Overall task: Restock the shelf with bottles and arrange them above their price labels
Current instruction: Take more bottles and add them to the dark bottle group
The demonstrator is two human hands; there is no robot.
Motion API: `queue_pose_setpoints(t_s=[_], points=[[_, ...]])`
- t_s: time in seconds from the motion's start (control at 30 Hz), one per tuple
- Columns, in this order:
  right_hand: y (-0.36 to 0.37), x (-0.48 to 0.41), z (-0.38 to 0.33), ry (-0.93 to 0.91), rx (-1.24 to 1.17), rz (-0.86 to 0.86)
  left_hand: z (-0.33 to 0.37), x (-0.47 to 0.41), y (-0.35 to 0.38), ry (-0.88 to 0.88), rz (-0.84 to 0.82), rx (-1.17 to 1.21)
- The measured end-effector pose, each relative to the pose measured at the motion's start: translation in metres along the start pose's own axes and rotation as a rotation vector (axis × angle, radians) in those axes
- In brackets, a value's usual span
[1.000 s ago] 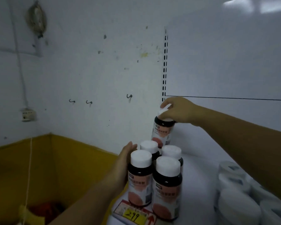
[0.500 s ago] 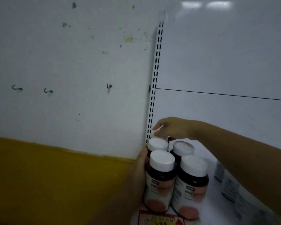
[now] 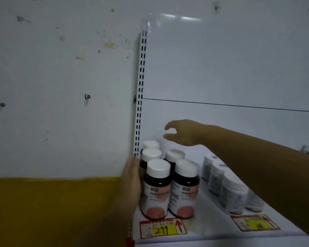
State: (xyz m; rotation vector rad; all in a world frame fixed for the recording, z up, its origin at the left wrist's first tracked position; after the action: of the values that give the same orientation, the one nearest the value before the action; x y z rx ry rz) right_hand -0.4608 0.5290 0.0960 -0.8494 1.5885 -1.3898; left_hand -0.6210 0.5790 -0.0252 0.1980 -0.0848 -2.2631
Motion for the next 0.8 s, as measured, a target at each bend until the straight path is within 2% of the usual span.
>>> queue_pose_setpoints(t_s=[0.03, 0.1, 0.2, 0.27, 0.33, 0.4, 0.47, 0.6, 0.8], points=[[-0.006, 0.008, 0.008, 0.011, 0.039, 0.021, 0.013, 0.0, -0.007, 0.114, 0.139, -0.148], [-0.017, 0.027, 0.027, 0.033, 0.086, 0.06, 0.048, 0.003, -0.007, 0.365, 0.24, -0.378], [-0.026, 0.058, 0.056, 0.051, 0.11, 0.083, 0.101, -0.001, 0.016, 0.617, 0.079, -0.701], [-0.031, 0.081, 0.08, 0.067, 0.117, 0.096, 0.126, -0.002, 0.049, 0.588, -0.14, -0.986], [-0.034, 0.109, 0.107, 0.091, 0.136, 0.108, 0.135, -0.004, 0.089, 0.443, -0.327, -1.255], [-0.034, 0.141, 0.136, 0.113, 0.16, 0.103, 0.132, -0.003, 0.133, 0.448, -0.348, -1.421], [-0.034, 0.177, 0.167, 0.131, 0.174, 0.094, 0.121, 0.006, 0.179, 0.479, -0.342, -1.46], [-0.044, 0.258, 0.236, 0.181, 0.171, 0.075, 0.095, 0.04, 0.275, 0.527, -0.436, -1.57], [-0.063, 0.37, 0.348, 0.343, 0.143, 0.117, 0.076, 0.093, 0.425, 0.62, -0.568, -1.467]])
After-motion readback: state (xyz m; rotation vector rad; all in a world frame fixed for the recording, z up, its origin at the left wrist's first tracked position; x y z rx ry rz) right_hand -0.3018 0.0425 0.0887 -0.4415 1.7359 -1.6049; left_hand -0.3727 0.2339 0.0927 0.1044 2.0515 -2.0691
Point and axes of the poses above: each hand's wrist, its own x-axis away from the middle knuckle, its own y-axis out of the palm, z = x × y, the point moved 2 cm from there along -x, towards the middle knuckle, and after that the axes turned 1 degree about x, right-handed, at the moved point
